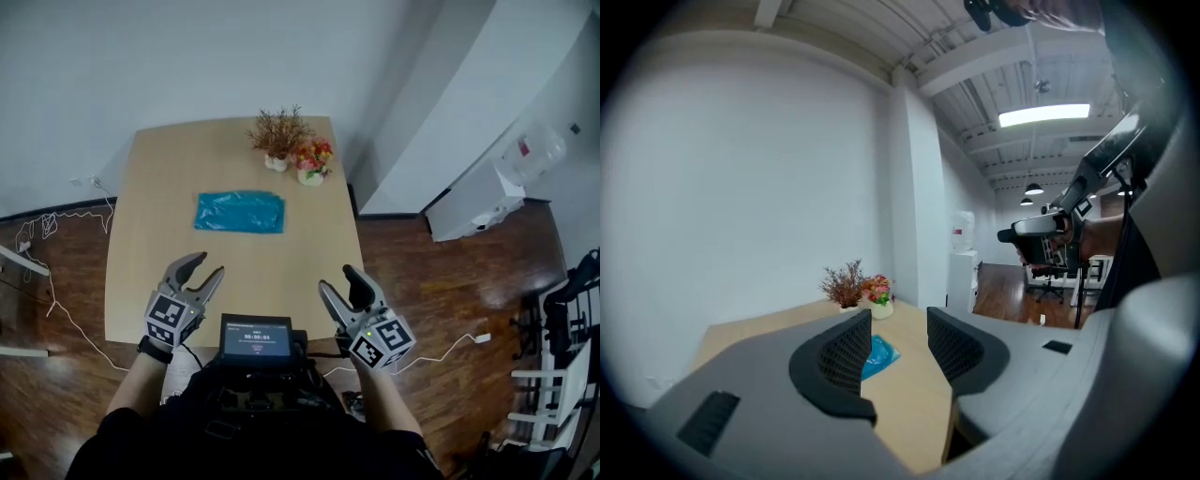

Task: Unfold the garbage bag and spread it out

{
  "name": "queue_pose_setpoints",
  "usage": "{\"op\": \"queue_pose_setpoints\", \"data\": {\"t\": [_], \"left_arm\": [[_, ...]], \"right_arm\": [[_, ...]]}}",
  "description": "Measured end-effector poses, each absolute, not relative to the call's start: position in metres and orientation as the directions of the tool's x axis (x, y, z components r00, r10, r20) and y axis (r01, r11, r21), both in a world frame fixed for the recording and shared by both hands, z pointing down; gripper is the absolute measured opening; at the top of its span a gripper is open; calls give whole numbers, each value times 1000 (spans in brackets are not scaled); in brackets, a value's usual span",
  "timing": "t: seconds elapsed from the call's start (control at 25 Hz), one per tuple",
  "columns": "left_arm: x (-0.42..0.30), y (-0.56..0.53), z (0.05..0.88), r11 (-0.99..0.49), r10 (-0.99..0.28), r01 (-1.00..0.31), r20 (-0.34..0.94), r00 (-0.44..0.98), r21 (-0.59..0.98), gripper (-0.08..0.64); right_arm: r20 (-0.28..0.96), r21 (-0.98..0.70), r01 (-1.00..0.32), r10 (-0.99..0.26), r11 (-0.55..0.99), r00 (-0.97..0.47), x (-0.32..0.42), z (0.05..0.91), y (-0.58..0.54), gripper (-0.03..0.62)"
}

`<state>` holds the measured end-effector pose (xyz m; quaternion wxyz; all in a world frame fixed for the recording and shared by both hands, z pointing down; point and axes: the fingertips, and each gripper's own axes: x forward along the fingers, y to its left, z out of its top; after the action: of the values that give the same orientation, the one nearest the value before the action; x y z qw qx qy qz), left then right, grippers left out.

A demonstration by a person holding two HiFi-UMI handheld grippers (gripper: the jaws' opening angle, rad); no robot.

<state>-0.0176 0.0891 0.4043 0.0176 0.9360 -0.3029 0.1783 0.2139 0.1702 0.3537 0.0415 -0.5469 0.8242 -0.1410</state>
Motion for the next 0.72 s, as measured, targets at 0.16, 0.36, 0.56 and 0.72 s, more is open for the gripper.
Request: {"op": "queue_pose_setpoints", "data": {"t": [0.16,0.36,0.56,0.72], "left_arm": [[-14,52,428,-844,-514,-532,381,769,-64,193],[-8,3,463,-882,-448,-467,429,785,-66,194],[10,-36,510,-918,-372,-389,504,779,-77,195],[32,-48,549,-926,-341,-372,559,756,-61,195]], "right_arm": [[125,-256,-904,-916,342,-382,207,362,130,267],[194,-243,-924,-918,296,-345,199,381,77,267],[234,-218,-938,-919,268,-317,195,398,29,267],[253,-207,-932,-903,299,-346,189,410,6,267]]}}
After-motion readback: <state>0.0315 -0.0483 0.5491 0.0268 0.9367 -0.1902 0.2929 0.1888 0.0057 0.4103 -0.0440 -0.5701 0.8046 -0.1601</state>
